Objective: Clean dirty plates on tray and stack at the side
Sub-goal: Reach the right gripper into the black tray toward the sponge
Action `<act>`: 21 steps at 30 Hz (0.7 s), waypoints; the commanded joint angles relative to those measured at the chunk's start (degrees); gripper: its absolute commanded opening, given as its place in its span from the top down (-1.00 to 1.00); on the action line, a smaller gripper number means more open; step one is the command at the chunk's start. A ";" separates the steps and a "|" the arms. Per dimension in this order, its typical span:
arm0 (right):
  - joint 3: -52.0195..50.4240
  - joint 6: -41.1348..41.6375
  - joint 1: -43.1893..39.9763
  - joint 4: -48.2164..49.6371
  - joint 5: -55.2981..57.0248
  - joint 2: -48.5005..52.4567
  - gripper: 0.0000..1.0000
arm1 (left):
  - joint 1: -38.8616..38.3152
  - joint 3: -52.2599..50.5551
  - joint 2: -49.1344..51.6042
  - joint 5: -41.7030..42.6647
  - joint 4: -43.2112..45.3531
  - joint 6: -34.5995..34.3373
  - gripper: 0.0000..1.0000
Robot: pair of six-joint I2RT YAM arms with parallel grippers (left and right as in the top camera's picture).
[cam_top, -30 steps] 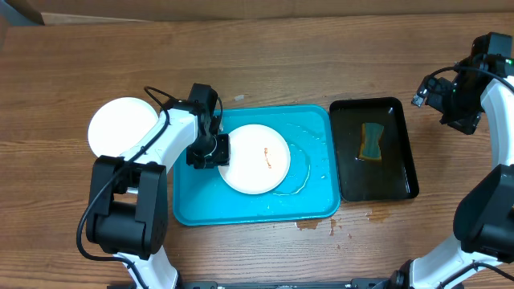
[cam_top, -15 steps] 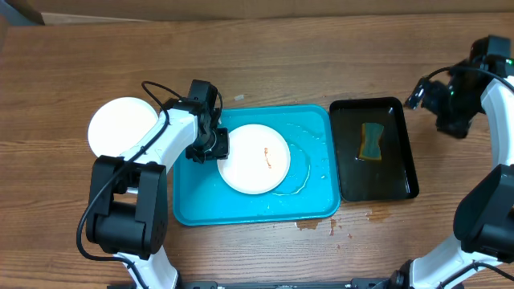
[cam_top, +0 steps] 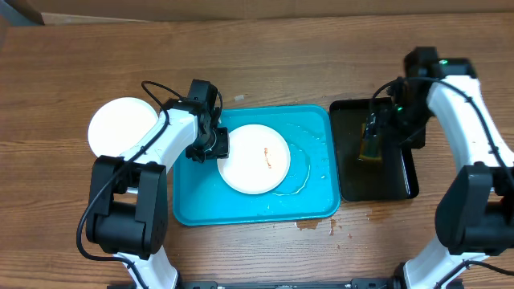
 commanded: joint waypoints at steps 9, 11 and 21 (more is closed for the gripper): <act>-17.53 6.75 4.72 21.68 9.25 -0.35 -0.45 | -0.44 -0.52 -0.39 -0.37 0.52 0.44 0.07; -20.41 6.71 4.72 26.32 9.25 -0.33 -0.43 | -0.44 -0.52 -0.39 -0.37 0.52 0.44 0.07; -26.75 6.51 4.72 34.69 9.22 -0.33 0.69 | -0.44 -0.52 -0.39 -0.37 0.55 0.44 0.07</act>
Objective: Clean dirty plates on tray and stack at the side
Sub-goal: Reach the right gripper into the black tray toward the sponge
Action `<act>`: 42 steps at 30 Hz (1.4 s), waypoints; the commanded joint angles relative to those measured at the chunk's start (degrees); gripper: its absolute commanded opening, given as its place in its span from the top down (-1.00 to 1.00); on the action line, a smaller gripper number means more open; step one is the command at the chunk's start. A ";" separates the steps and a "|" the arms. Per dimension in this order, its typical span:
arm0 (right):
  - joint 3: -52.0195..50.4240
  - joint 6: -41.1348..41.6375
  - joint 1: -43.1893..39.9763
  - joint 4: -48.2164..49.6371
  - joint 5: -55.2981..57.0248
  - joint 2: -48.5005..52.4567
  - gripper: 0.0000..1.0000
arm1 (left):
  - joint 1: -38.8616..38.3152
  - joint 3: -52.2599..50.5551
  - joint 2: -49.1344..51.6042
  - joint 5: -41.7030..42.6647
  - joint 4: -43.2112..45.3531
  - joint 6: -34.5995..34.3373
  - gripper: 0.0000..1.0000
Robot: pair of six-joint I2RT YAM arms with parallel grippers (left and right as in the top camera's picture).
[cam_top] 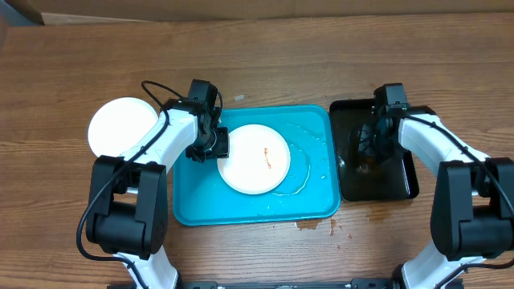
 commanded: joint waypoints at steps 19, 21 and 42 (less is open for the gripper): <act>-2.32 0.07 0.11 7.34 -0.24 1.05 -0.18 | -0.44 -0.37 -0.39 -0.39 0.04 0.44 0.08; -2.32 0.07 0.11 7.82 -0.22 1.05 -0.34 | -0.44 -0.37 -0.39 -0.39 0.07 0.44 0.08; -2.32 -0.33 0.11 15.72 0.44 1.05 -0.11 | -0.44 -0.37 -0.39 -0.39 0.04 0.44 0.07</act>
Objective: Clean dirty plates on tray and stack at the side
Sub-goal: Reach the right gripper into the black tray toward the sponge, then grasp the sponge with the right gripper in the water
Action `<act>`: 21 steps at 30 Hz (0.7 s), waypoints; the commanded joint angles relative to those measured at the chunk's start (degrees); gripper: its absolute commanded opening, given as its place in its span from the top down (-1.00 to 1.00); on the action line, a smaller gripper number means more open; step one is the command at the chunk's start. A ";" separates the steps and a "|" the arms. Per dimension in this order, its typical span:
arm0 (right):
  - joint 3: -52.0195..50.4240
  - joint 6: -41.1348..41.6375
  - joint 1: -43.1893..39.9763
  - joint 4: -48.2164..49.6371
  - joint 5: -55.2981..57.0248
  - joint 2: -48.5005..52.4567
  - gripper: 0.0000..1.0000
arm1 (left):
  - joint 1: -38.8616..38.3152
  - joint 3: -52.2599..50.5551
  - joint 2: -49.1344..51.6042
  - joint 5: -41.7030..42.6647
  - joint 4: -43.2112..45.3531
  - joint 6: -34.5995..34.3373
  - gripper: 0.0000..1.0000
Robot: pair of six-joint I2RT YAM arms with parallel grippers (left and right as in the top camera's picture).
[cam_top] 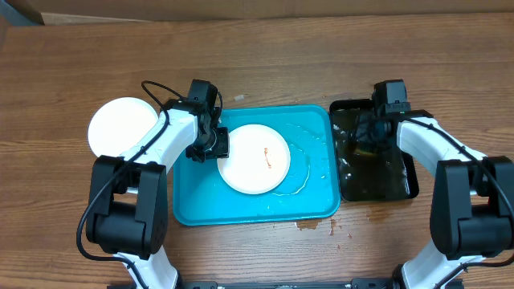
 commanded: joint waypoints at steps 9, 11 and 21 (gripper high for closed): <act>-0.52 -0.11 -0.02 3.39 2.05 0.81 -0.03 | -0.44 -0.37 -0.39 -0.39 0.02 0.44 0.08; -0.52 -0.11 0.00 3.63 2.14 0.81 0.00 | -0.44 -0.37 -0.39 -0.37 0.02 0.44 0.07; -0.52 -0.11 0.00 4.70 2.14 0.81 -0.47 | -0.44 -0.37 -0.39 -0.39 0.04 0.44 0.07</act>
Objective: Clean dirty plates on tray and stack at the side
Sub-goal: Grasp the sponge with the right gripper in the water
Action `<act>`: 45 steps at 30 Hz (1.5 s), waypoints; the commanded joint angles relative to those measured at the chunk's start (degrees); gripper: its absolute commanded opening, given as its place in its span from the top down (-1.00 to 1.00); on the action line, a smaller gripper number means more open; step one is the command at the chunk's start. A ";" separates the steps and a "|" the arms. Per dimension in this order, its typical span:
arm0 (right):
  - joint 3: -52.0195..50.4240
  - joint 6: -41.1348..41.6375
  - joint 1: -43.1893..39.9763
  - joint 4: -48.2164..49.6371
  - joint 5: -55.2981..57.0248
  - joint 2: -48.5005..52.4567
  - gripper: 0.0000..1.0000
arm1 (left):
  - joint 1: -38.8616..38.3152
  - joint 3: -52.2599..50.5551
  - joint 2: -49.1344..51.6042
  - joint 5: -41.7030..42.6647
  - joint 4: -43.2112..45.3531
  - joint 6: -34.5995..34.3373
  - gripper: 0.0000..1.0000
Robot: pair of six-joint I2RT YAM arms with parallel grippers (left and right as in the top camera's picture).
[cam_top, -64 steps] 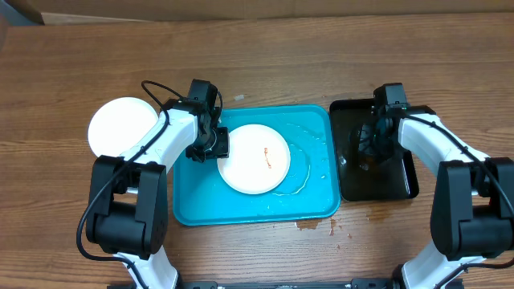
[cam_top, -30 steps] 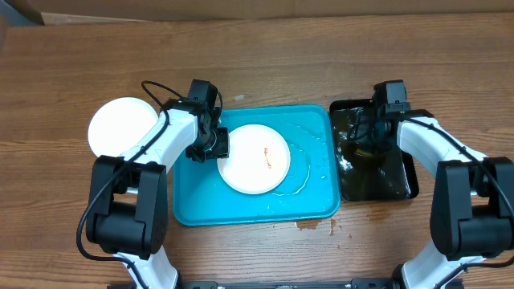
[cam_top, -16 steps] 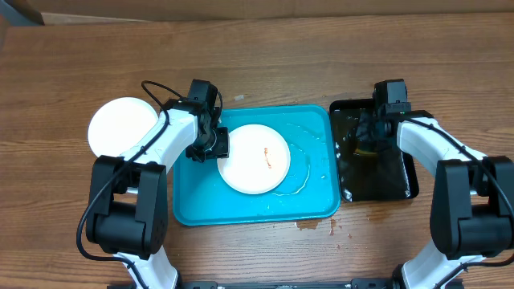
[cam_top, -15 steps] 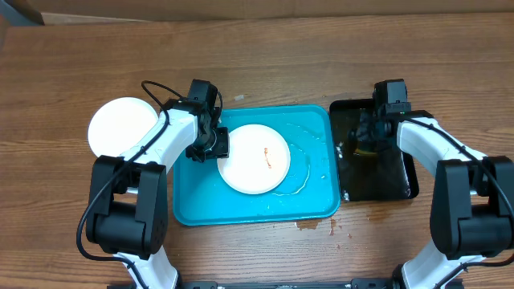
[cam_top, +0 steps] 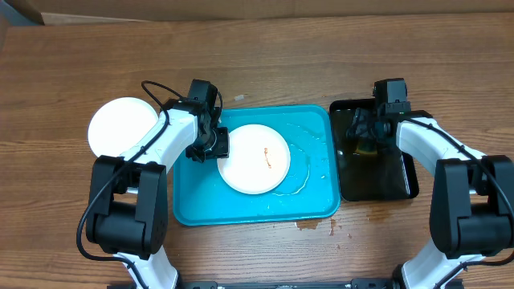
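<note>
A white plate [cam_top: 254, 159] with a small reddish smear lies in the wet blue tray [cam_top: 313, 205]. My left gripper [cam_top: 215, 144] is at the plate's left rim and looks shut on it. A clean white plate [cam_top: 120, 126] rests on the table to the left of the tray. My right gripper [cam_top: 365, 138] reaches down into the black tray [cam_top: 405, 181], holding a yellowish sponge [cam_top: 368, 147] low in the dark water.
Brown drops [cam_top: 309, 225] lie on the wood just in front of the blue tray. Water pools on the blue tray's right half. The black tray stands close against the blue tray's right side.
My right gripper has shifted slightly within the black tray's upper left part, and the rippled water has gone smooth. The left arm and the plate are unchanged.
My right gripper held the sponge above the black tray. Then it was down in the tray's middle, then in its upper left part with the water stirred. Now it rests there in still water. My left gripper stayed on the smeared plate's rim throughout.
</note>
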 commanded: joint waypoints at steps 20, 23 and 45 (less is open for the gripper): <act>-0.37 -0.13 0.00 0.63 3.50 0.48 -0.46 | -0.44 -0.37 -0.39 -0.39 0.04 0.44 0.07; -0.37 -0.13 0.00 0.63 3.45 0.63 -0.45 | -0.44 -0.37 -0.39 -0.39 0.09 0.44 0.07; -0.09 -3.21 0.00 -0.68 0.50 1.66 -0.15 | -0.44 -0.37 -0.39 -0.39 0.26 0.44 0.07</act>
